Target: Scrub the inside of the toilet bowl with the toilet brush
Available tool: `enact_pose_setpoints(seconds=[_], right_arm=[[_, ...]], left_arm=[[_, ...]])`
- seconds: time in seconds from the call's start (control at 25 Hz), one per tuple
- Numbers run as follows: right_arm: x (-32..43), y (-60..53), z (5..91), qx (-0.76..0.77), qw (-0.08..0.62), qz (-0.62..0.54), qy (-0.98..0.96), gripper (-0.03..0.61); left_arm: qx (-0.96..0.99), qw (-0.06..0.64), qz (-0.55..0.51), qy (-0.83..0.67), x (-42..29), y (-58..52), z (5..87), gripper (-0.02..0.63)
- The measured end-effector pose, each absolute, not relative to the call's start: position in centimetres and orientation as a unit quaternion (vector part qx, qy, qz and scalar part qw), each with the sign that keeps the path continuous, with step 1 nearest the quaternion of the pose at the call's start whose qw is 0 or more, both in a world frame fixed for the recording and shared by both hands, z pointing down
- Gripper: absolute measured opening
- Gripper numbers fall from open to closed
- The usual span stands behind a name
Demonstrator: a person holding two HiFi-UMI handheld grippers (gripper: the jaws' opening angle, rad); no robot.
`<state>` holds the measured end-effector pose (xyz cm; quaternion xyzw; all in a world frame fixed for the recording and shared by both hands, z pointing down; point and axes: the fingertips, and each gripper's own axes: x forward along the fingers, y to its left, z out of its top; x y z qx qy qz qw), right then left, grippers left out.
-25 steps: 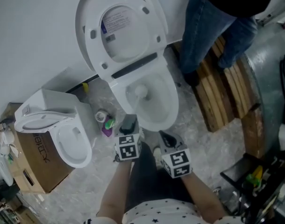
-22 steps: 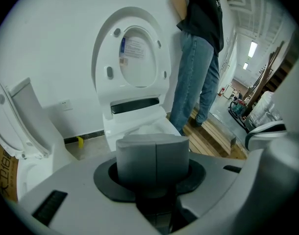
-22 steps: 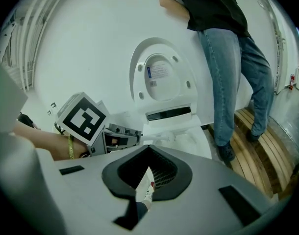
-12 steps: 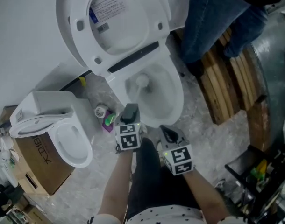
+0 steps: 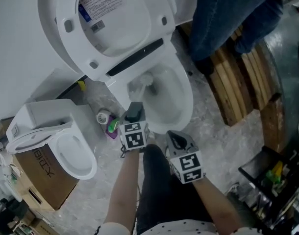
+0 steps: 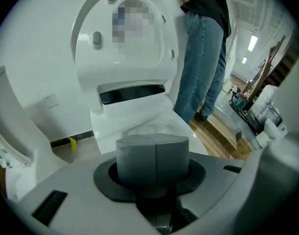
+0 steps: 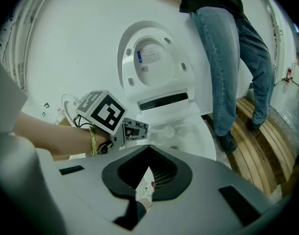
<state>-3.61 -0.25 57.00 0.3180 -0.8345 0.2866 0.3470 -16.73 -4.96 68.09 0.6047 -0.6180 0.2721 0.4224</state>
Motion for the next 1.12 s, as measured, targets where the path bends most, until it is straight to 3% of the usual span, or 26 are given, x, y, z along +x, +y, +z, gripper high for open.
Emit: enact_pose_setpoints(seconds=[1.12], right_arm=[[-3.8,-0.1,57.1,0.315,0.353,0.287,-0.833,0.006]], left_arm=[[0.569,0.438,0.305,-0.626,-19.8,-2.3,70.0,0.152]])
